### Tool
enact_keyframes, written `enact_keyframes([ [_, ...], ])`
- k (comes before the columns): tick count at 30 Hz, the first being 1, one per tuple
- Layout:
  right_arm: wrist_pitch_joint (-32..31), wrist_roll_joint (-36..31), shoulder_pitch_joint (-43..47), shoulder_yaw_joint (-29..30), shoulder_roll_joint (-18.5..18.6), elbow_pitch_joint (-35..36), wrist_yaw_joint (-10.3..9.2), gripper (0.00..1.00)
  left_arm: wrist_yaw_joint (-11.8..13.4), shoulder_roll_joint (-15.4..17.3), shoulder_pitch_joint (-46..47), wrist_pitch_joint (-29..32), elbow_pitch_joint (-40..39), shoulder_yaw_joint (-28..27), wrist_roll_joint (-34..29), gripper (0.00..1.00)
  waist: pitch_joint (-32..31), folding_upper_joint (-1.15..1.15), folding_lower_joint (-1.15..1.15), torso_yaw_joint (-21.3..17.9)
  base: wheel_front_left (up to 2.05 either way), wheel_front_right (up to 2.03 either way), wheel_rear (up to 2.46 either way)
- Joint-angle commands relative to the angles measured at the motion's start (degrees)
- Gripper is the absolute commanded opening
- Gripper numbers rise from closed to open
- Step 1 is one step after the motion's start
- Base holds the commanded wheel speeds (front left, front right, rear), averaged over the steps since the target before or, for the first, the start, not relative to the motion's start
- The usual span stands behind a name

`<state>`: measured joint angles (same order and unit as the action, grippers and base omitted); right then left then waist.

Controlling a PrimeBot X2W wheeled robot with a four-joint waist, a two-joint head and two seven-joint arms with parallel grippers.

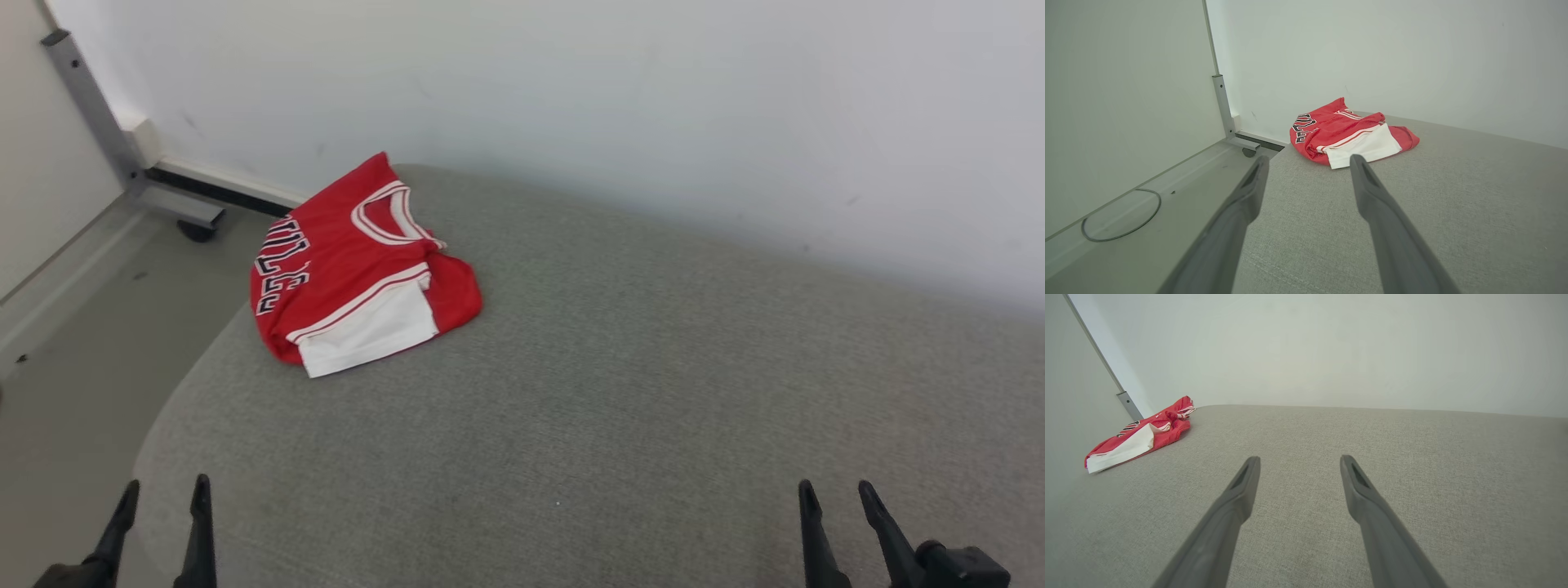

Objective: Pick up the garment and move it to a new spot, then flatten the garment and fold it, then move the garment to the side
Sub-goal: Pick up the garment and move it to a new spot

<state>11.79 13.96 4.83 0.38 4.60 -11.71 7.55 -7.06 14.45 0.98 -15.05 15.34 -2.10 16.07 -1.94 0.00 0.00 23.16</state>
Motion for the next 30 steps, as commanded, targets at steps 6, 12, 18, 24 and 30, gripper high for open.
enact_keyframes([
  [6, -1.5, -0.8, -5.1, -3.3, 1.2, 0.0, -0.14, 1.00, 1.5, -0.4, -1.5, -0.2, -2.4, -3.9, 1.6, 1.00, 3.7, 0.00, 0.00, 7.4, 0.00, 0.00, 0.00],
  [12, -1.5, -0.5, -8.4, -5.8, 1.8, -1.9, -0.14, 1.00, 2.1, -1.4, -3.7, -0.2, -4.7, -6.6, 1.6, 1.00, 4.7, 0.00, 0.00, 7.8, 0.00, 0.00, 0.00],
  [18, -0.7, 0.2, -9.4, -6.6, 2.7, -3.4, -0.14, 1.00, 2.1, -1.9, -4.0, -0.2, -5.2, -7.7, 1.2, 1.00, 4.5, 0.00, 0.00, 7.6, 0.00, 0.00, 0.00],
  [24, 0.1, -0.5, -7.7, -4.1, 2.4, -2.8, -0.14, 1.00, 1.3, -0.8, -0.6, 0.5, -4.0, -6.1, 1.4, 1.00, 4.3, 0.00, 0.00, 7.0, 0.00, 0.00, 0.00],
  [30, -0.3, -2.3, -6.3, -0.5, 1.7, 0.3, -0.14, 1.00, 0.1, 2.7, 8.2, 1.8, -1.1, -4.4, 3.8, 1.00, 6.9, 0.00, 0.00, 2.4, 0.00, 0.00, 0.00],
])
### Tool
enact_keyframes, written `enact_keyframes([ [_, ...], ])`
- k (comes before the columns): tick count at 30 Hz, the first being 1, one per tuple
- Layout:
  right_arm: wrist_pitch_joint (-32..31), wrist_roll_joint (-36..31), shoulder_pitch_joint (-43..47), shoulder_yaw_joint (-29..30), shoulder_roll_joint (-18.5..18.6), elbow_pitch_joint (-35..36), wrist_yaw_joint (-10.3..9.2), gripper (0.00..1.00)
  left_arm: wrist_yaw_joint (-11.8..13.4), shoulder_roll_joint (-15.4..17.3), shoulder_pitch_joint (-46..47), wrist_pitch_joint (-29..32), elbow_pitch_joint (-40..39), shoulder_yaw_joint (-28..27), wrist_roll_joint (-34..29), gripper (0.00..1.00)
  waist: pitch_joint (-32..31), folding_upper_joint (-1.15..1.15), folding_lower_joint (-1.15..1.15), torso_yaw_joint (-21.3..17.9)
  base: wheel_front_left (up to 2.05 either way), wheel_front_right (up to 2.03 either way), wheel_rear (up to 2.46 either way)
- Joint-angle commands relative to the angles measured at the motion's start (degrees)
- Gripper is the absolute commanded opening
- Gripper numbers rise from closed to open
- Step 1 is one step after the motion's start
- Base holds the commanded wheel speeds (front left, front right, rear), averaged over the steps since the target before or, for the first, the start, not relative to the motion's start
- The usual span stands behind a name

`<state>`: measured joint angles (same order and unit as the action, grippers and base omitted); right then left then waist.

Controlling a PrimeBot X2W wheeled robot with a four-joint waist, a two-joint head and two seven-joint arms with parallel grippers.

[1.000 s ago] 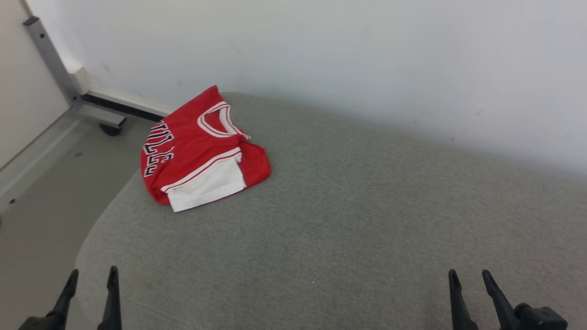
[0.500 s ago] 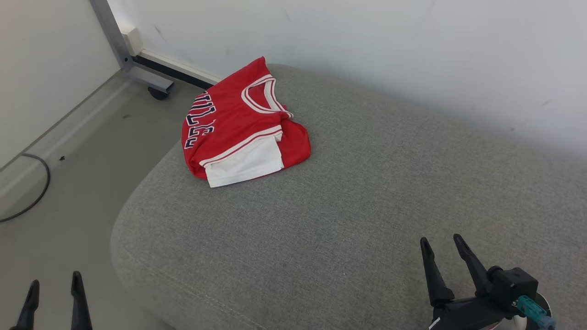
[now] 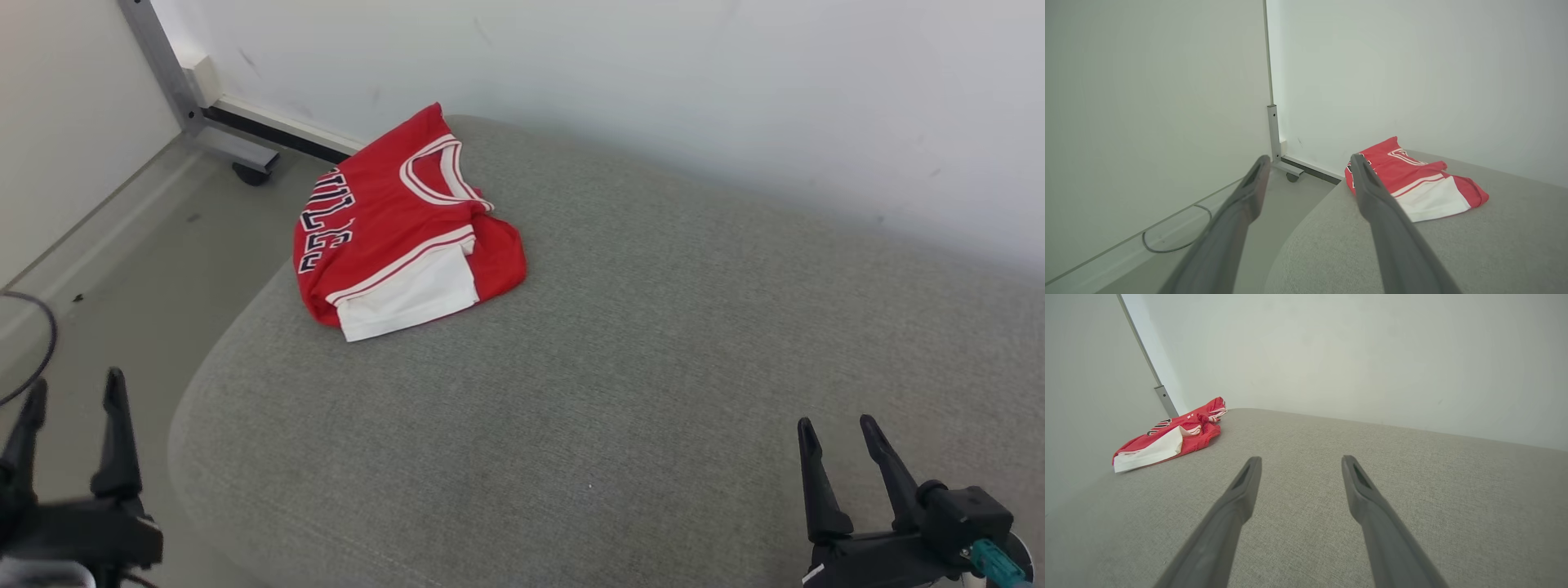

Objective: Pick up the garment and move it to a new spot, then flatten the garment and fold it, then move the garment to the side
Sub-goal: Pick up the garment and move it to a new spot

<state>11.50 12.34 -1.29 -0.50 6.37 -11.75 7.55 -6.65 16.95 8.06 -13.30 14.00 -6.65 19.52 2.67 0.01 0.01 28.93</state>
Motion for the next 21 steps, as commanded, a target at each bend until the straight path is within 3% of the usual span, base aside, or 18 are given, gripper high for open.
enact_keyframes([
  [1, -0.2, -0.8, -0.4, 0.5, -0.1, 0.8, -0.14, 1.00, -0.4, 0.9, 3.0, 0.1, 0.8, 0.2, 0.9, 1.00, 3.1, -0.01, -0.01, -4.7, 0.00, 0.00, 0.00],
  [13, -1.6, -4.9, -3.3, 3.8, -1.8, 7.8, -0.14, 1.00, -0.8, 10.6, 23.5, 1.0, 10.1, 0.1, 8.1, 1.00, 14.6, -0.01, -0.01, -21.4, 0.00, 0.00, 0.00],
  [21, -1.9, -6.9, -4.0, 5.4, -3.1, 13.5, -0.14, 1.00, -0.8, 18.1, 34.3, 2.3, 17.1, 3.0, 13.0, 1.00, 22.0, -0.01, -0.01, -29.0, 0.00, 0.00, 0.00],
])
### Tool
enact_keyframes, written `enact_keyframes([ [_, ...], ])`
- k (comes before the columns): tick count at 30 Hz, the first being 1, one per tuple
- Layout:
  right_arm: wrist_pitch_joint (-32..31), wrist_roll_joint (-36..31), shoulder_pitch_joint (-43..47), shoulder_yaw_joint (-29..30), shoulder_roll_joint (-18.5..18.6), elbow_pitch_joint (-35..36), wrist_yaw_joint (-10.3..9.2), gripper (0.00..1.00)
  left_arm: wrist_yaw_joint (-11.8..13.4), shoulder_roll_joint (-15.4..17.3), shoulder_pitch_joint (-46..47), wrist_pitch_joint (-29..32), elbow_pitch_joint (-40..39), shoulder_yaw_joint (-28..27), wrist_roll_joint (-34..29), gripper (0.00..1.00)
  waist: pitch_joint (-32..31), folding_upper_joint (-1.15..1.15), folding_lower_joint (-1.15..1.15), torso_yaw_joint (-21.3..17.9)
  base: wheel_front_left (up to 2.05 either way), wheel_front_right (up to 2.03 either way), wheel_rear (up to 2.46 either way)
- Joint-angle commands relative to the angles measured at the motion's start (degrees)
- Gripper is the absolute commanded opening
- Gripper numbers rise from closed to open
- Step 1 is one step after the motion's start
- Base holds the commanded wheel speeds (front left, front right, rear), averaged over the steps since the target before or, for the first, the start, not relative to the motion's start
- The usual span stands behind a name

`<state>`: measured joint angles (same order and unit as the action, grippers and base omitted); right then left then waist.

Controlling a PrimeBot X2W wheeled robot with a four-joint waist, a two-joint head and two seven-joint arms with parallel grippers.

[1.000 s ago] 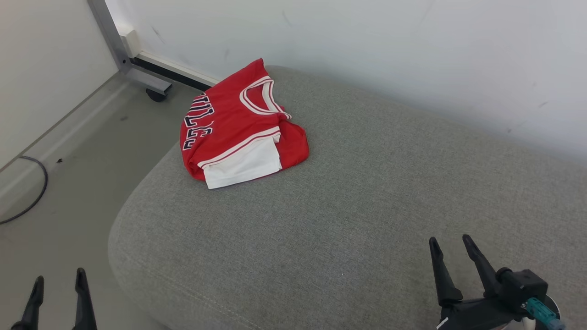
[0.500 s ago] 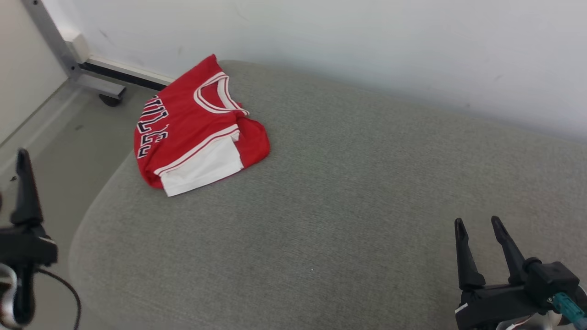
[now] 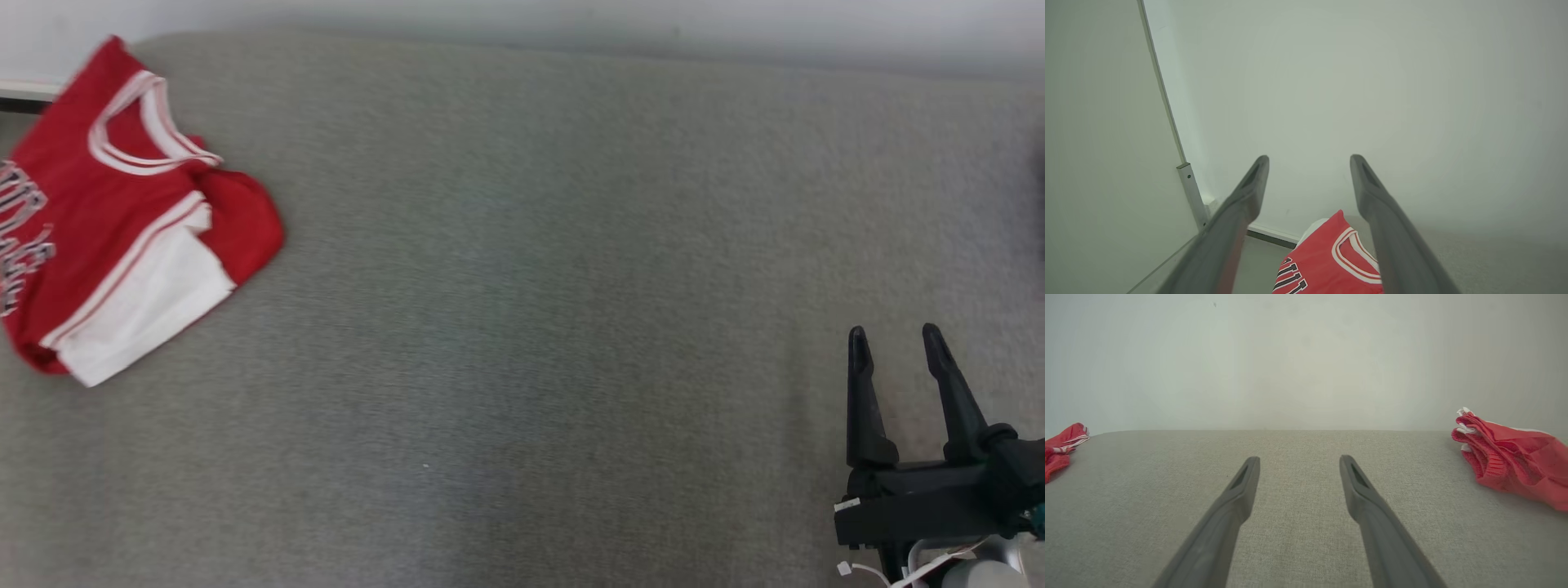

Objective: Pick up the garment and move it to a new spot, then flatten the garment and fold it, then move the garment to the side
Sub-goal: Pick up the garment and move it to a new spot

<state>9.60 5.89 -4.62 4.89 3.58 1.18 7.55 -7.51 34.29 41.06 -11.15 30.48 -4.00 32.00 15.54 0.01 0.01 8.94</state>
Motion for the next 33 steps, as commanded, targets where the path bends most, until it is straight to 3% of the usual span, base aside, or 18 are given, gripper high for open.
enact_keyframes([
  [1, -0.1, -0.7, -0.6, 0.1, -0.4, 1.1, -0.14, 1.00, 0.1, 1.4, 2.2, 0.3, 1.7, 1.0, 1.2, 1.00, 9.6, -0.01, -0.01, -9.5, 0.00, 0.00, 0.00],
  [11, -2.4, -2.1, 0.3, 0.9, -0.7, 7.1, -0.14, 1.00, 0.1, 5.6, 7.8, 6.6, 13.8, 8.2, 8.2, 1.00, 11.5, -0.01, -0.01, -11.6, 0.00, 0.00, 0.00],
  [15, -3.0, -2.3, 0.4, 1.0, -0.7, 8.1, -0.14, 1.00, 0.1, 5.9, 8.3, 10.3, 17.2, 10.8, 10.8, 1.00, 11.4, -0.01, -0.01, -11.7, 0.00, 0.00, 0.00],
  [24, -4.5, -2.5, 0.4, 0.7, -0.7, 9.8, -0.14, 1.00, 0.1, 6.8, 10.5, 24.9, 24.0, 17.0, 19.0, 1.00, 11.2, -0.01, -0.01, -12.0, 0.00, 0.00, 0.00],
  [31, -5.4, -2.9, 0.4, 0.8, -0.7, 10.9, -0.14, 1.00, 0.1, 6.6, 11.6, 27.6, 27.7, 20.6, 20.6, 1.00, 11.5, -0.01, -0.01, -11.9, 0.00, 0.00, 0.00],
  [32, -5.5, -2.9, 0.2, 0.8, -0.7, 11.1, -0.14, 1.00, 0.1, 6.2, 11.7, 27.8, 28.3, 20.8, 21.3, 0.98, 11.5, -0.01, -0.01, -11.8, 0.00, 0.00, 0.00],
  [33, -5.6, -3.0, 0.0, 0.6, -0.7, 11.1, -0.14, 1.00, 0.1, 6.1, 11.8, 27.1, 29.1, 20.9, 21.4, 0.52, 11.5, -0.01, -0.01, -11.8, 0.00, 0.00, 0.00],
])
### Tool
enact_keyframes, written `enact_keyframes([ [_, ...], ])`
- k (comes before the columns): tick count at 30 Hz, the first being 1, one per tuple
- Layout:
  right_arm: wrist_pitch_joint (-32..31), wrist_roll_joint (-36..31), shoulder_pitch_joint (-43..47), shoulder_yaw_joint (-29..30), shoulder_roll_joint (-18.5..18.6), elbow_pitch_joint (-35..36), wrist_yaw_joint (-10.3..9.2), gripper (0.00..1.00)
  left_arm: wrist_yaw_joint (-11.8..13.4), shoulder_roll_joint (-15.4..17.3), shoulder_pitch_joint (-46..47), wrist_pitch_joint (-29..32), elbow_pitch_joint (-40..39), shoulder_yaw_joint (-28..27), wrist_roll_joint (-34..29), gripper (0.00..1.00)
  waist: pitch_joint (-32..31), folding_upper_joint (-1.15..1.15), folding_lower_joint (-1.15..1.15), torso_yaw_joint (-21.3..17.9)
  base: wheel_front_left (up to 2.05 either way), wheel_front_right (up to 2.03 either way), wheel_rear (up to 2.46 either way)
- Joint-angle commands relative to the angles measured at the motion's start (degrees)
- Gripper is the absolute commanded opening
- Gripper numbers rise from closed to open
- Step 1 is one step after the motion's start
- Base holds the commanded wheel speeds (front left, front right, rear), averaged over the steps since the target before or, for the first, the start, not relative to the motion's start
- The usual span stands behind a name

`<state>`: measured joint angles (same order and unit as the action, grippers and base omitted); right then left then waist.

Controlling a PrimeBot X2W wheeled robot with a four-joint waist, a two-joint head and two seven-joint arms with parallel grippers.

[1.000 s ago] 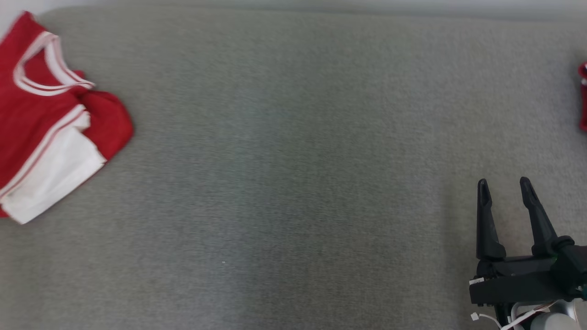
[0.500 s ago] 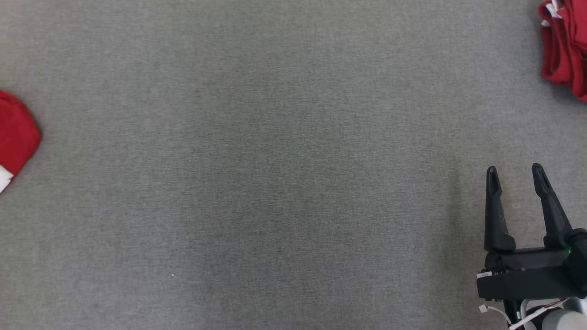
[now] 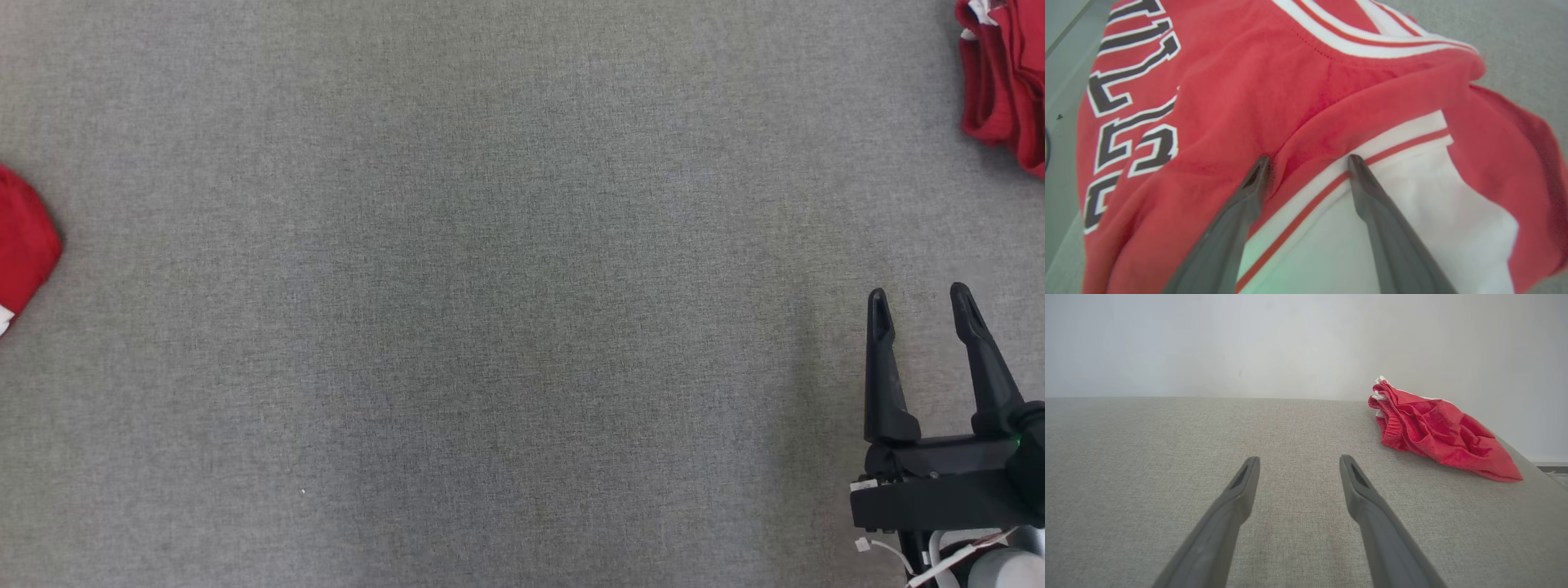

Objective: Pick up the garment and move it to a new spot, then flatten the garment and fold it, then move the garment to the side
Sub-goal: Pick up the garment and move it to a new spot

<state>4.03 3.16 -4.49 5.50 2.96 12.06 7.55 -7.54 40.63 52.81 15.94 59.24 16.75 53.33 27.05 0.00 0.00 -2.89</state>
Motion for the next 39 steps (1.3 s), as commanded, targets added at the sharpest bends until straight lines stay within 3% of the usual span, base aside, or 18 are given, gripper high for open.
enact_keyframes([
  [1, -0.1, -0.3, -0.4, -0.3, -0.1, 0.2, -0.14, 1.00, 0.1, -0.4, -0.1, -0.7, 1.0, 0.7, -0.4, 0.00, 0.0, 0.00, 0.00, 0.0, 0.00, 0.00, 0.00],
  [10, 0.6, 0.3, -1.0, 0.0, -0.1, -1.4, -0.14, 1.00, 0.1, 0.2, 4.6, -16.7, 3.9, 1.9, -3.1, 0.00, -2.3, 0.00, 0.00, 1.5, 0.00, 0.00, 0.00],
  [18, 2.6, 2.7, -0.3, -1.2, -0.1, -5.4, -0.14, 1.00, 0.1, 2.3, 12.2, -25.9, -2.3, 5.3, -5.5, 0.00, -7.1, 0.00, 0.00, 2.9, 0.00, 0.00, 0.00],
  [27, 6.1, 5.8, 0.0, -2.2, -0.1, -11.1, -0.14, 1.00, 0.1, 1.8, 21.2, -28.0, -13.5, 10.3, -8.9, 0.00, -11.8, 0.00, 0.00, 0.9, 0.00, 0.00, 0.00],
  [33, 8.2, 8.0, 0.6, -3.2, -0.1, -14.2, -0.14, 1.00, 0.2, -1.9, 25.9, -24.4, -24.4, 13.5, -9.8, 0.00, -14.3, 0.00, 0.00, -2.6, 0.00, 0.00, 0.00],
  [39, 9.7, 9.7, 0.4, -4.6, -0.1, -17.0, -0.14, 1.00, 2.1, -7.0, 26.2, -20.0, -33.7, 16.7, -10.0, 0.00, -16.3, 0.00, 0.00, -7.5, 0.00, 0.00, 0.00],
])
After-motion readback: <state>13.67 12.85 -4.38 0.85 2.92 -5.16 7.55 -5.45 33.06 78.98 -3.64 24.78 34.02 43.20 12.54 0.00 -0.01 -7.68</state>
